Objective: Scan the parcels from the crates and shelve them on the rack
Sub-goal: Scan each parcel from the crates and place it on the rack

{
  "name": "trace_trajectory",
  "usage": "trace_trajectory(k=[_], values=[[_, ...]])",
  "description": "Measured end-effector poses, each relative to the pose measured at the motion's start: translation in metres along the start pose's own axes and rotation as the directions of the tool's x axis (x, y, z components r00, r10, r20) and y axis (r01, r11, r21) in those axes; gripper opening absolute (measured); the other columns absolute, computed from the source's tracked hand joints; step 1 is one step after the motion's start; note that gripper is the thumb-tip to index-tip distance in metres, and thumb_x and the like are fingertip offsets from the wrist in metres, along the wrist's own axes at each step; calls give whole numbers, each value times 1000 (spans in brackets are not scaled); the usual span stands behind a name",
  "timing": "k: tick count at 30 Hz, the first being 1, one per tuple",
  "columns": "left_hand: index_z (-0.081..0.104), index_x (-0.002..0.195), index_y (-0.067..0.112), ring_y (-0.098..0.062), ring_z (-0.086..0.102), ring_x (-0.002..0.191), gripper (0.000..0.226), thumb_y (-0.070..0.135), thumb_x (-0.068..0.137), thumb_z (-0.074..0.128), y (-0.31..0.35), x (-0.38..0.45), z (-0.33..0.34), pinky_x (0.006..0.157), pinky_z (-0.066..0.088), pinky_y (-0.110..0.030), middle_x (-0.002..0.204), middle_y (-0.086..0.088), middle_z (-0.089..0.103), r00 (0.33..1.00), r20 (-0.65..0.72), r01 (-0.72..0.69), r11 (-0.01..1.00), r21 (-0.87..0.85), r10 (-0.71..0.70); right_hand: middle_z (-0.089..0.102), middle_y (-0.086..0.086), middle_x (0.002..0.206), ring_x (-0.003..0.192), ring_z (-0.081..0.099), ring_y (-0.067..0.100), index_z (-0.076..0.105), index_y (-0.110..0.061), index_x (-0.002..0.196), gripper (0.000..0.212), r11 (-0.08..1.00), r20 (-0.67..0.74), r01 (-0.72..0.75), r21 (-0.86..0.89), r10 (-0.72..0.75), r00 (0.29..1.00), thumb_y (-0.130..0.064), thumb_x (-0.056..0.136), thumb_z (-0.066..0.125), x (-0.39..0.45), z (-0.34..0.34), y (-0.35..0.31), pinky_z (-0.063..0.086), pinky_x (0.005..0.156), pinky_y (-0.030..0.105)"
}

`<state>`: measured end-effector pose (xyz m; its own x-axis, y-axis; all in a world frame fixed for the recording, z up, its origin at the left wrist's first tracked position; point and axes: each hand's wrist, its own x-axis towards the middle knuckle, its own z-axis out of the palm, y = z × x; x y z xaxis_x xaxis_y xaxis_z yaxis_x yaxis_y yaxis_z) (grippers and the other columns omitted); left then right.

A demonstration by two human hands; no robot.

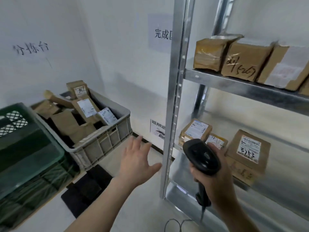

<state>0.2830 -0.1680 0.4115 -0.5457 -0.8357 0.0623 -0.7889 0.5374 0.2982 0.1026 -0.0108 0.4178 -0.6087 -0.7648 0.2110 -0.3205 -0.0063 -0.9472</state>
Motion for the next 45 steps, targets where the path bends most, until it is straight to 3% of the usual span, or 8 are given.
trace_trajectory(k=[5,13,26,30,35,39,43,45], values=[[40,147,32,-33,4,154,80,73,80,55,-84,-11,-41,120,20,-51,164,-4,18,999,-43,13,994,106,-8,72,1,103,93,68,30,63,-31,125,69,998,15,-3,56,2,1000,-1,67,85,-8,79,-22,56,84,66],[43,145,33,-35,5,153,80,74,77,51,-178,-18,-85,119,21,-51,165,-2,17,995,-76,70,986,151,-59,74,0,113,106,70,29,61,-43,126,82,994,53,5,108,-10,999,7,66,88,-8,165,-59,53,93,65],[38,150,34,-34,1,155,72,65,87,55,-274,26,-106,123,14,-51,166,-3,17,972,-34,236,959,156,-234,75,-1,112,103,73,25,62,-36,128,85,980,161,18,196,-50,986,15,64,87,61,257,-67,55,94,63],[50,137,27,-27,30,142,56,52,87,57,-296,68,-104,116,33,-39,149,-3,42,970,4,240,958,159,-244,73,-3,115,103,71,24,61,-35,130,88,968,186,-39,248,-8,982,15,62,88,102,283,-56,55,92,65],[55,117,24,-22,55,106,37,44,87,61,-308,121,-86,82,50,-33,111,2,57,934,146,308,942,135,-327,73,-1,111,101,70,30,64,-34,129,83,960,260,-72,270,-1,966,15,65,86,152,305,-49,54,91,66],[57,121,20,-25,59,108,43,44,86,67,-320,152,-63,86,53,-37,117,-2,62,876,304,336,926,173,-375,75,-5,110,101,71,18,66,-38,120,82,965,292,-63,254,-15,956,21,65,83,178,317,-49,58,92,54],[60,119,18,-24,61,107,45,44,85,72,-337,173,-39,85,53,-34,116,-2,64,779,459,364,904,224,-427,75,-17,108,100,70,2,62,-31,120,83,975,294,-43,216,-23,956,24,61,83,194,324,-49,54,84,12],[60,119,17,-25,62,108,44,44,87,71,-346,179,-29,84,51,-33,117,-3,64,728,522,363,896,255,-444,74,-20,108,99,69,-3,61,-29,121,83,984,292,-37,174,-15,956,24,61,84,199,327,-45,50,82,6]])
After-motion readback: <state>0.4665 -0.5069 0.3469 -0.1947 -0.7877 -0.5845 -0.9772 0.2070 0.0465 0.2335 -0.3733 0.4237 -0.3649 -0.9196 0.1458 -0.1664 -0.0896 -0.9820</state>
